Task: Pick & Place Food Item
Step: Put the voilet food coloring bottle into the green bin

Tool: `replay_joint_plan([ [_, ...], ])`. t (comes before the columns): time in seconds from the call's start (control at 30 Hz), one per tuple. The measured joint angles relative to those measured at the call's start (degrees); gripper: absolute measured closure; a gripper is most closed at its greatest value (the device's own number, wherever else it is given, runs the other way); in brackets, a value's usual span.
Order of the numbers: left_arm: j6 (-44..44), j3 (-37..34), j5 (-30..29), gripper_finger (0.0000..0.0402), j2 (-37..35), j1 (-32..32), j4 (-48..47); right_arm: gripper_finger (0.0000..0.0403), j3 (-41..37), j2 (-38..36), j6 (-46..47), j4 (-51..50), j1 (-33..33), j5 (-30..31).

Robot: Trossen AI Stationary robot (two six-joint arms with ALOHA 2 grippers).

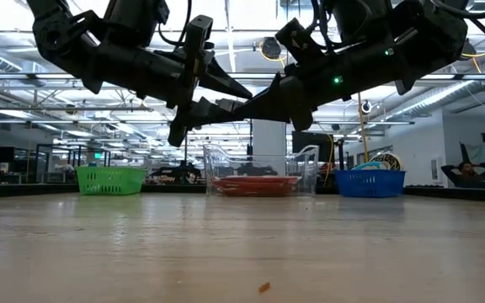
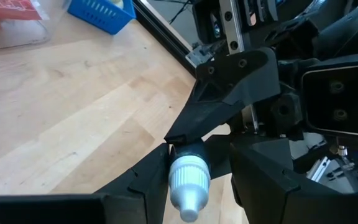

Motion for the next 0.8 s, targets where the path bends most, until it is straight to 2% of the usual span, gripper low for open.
replay_joint_plan([
  [0.13, -0.23, 0.04, 0.11, 0.0248, 0.0, 0.13, -0.5, 0.0338, 0.0, 0.0, 0.08, -0.26, 0.01, 0.06],
  [0.37, 0.12, 0.04, 2.48, 0.0336, -0.02, 1.84, -1.14, 0.033, 0.0, 0.0, -0.12, -0.45, 0.03, 0.28],
  [0.67, 0.75, 0.17, 9.98, 0.0334, -2.59, 6.85, -1.91, 0.0303, 0.07, -2.13, 7.09, -0.91, 1.71, 1.31],
  [0.8, 3.14, 0.17, 10.67, 0.0334, -4.75, 7.98, -3.01, 0.0284, -0.01, -4.77, 11.34, -2.28, 2.99, 1.86],
])
